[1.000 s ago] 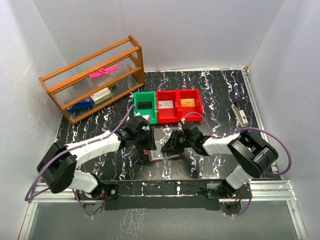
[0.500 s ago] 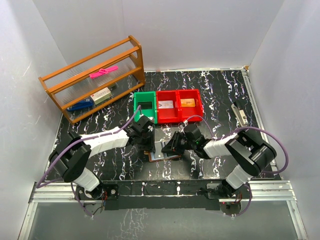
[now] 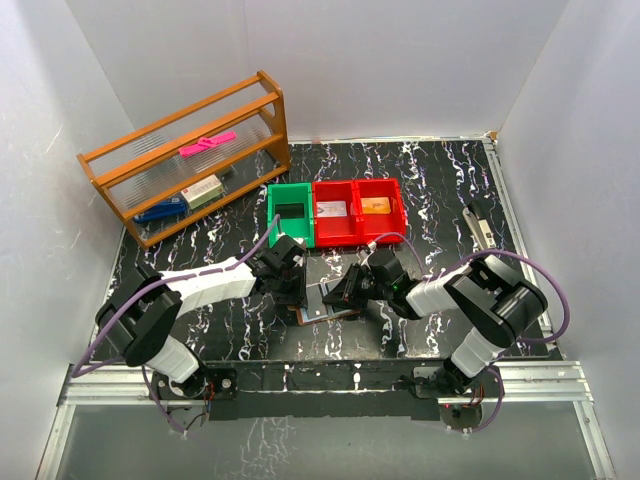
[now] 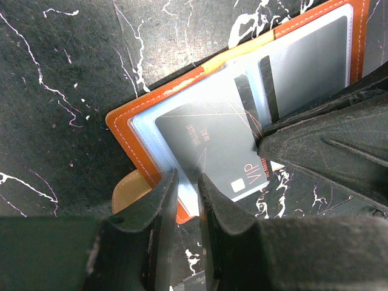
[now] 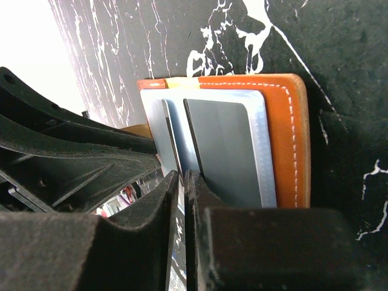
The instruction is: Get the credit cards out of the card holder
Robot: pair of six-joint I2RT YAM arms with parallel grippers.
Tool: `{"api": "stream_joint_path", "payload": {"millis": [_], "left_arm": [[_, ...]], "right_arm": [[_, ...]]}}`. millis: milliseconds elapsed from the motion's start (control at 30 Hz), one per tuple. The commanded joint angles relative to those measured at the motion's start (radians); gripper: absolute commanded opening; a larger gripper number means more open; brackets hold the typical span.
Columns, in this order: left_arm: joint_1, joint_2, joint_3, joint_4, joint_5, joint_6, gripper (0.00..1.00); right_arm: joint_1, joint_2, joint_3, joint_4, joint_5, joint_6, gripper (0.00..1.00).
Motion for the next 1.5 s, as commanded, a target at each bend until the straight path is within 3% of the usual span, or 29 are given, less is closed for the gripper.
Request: {"api": "stream_joint_path", "payload": {"millis": [0, 433, 867, 1000, 1167, 1333, 1467], "left_arm": [[-0.004, -0.003, -0.019, -0.057, -0.020, 0.010, 0.19], [-0.003, -0.004, -0.018, -0.059, -0.024, 0.014, 0.18], [-0.003, -0.018, -0.003, -0.054, -0.014, 0.021, 0.19], [-0.004, -0.034, -0.001, -0.048, -0.014, 0.021, 0.20], [-0.004, -0.030, 0.000, -0.048, -0.014, 0.021, 0.20], [-0.003, -0.040, 0.004, -0.057, -0.020, 0.017, 0.20], [-0.004, -0.063, 0.008, -0.068, -0.026, 0.016, 0.20]], "right_arm": [[0.001, -0.002, 0.009, 0.047, -0.010, -0.009, 0.07], [-0.002, -0.089, 0.021, -0.124, 0.073, -0.088, 0.03], [-0.003, -0.120, 0.025, -0.169, 0.095, -0.111, 0.05], [-0.002, -0.161, 0.048, -0.193, 0.102, -0.196, 0.06], [-0.002, -0.120, 0.136, -0.261, 0.001, -0.320, 0.06], [-0.002, -0.101, 0.138, -0.277, 0.027, -0.300, 0.06], [-0.003, -0.090, 0.115, -0.252, 0.030, -0.242, 0.13]]}}
